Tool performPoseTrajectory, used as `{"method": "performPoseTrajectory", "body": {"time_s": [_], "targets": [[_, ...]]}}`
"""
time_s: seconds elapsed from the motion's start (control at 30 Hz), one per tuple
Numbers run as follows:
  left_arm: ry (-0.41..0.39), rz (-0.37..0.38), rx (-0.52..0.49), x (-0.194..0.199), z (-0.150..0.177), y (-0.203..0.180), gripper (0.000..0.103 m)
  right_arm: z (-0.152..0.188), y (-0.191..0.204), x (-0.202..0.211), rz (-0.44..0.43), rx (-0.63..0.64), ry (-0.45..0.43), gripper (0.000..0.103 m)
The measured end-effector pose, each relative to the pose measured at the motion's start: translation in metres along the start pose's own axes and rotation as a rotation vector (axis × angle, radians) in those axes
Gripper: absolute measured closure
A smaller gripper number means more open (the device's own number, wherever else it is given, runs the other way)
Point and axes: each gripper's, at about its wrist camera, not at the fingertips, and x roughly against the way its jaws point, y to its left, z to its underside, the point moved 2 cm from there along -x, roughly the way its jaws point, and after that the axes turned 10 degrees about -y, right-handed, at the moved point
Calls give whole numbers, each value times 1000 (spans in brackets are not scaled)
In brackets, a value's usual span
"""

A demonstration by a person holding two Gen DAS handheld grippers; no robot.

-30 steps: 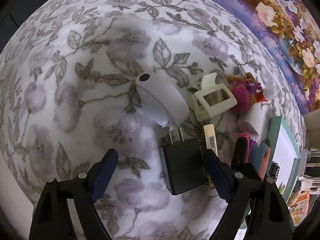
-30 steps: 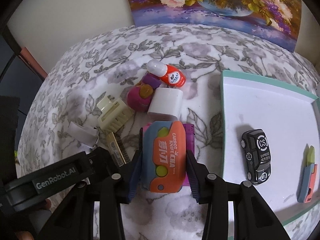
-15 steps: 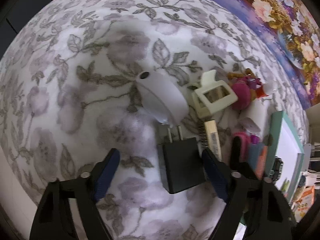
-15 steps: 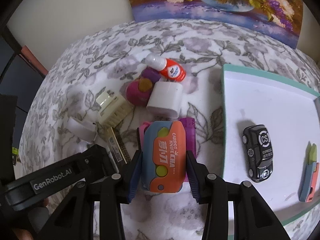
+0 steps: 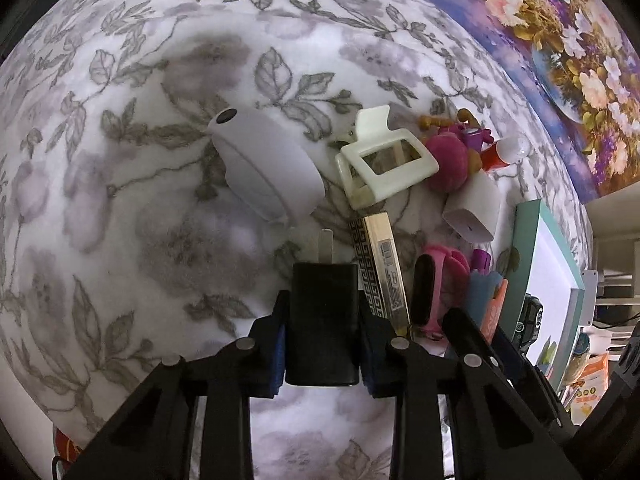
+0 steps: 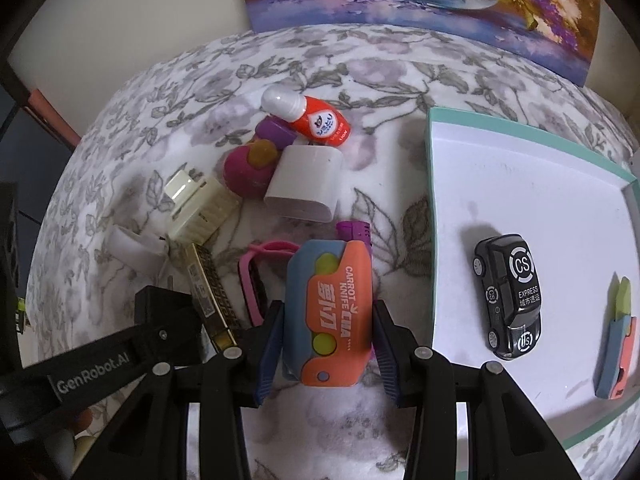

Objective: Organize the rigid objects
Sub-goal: 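Carry both items to the tray and release the orange carrot toy from the right tool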

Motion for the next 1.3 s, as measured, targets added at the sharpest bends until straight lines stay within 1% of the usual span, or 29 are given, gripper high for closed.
{"method": "performPoseTrajectory", "body": {"time_s": [0.27, 0.5, 0.6, 0.7, 0.8, 0.87, 1.0, 1.1, 1.2, 1.3], "targets": [[-28, -18, 0, 9, -5, -1, 73, -2, -2, 3, -9, -19, 5, 58], [-113, -5, -26, 36, -13, -11, 73, -12, -5, 23, -25, -38, -44, 58], [-151, 0, -47, 49, -16, -20, 73, -17, -9, 33, -26, -51, -70, 58], [-187, 5, -78, 60, -15, -37, 73, -24, -21, 43, -31, -87, -97, 58], [-196, 9, -135, 65, -6, -58, 73, -30, -42, 54, -39, -160, -123, 58], [-192, 22, -174, 64, 1, -77, 73, -33, -60, 60, -25, -206, -139, 58], [-179, 43, -260, 61, 16, -117, 73, -32, -97, 67, 35, -269, -150, 58], [-165, 53, -306, 57, 27, -139, 73, -30, -128, 72, 124, -289, -149, 58], [-136, 62, -363, 50, 42, -161, 73, -25, -153, 76, 153, -322, -144, 58], [-102, 89, -420, 46, 58, -179, 72, -20, -175, 78, 178, -354, -137, 58]]}}
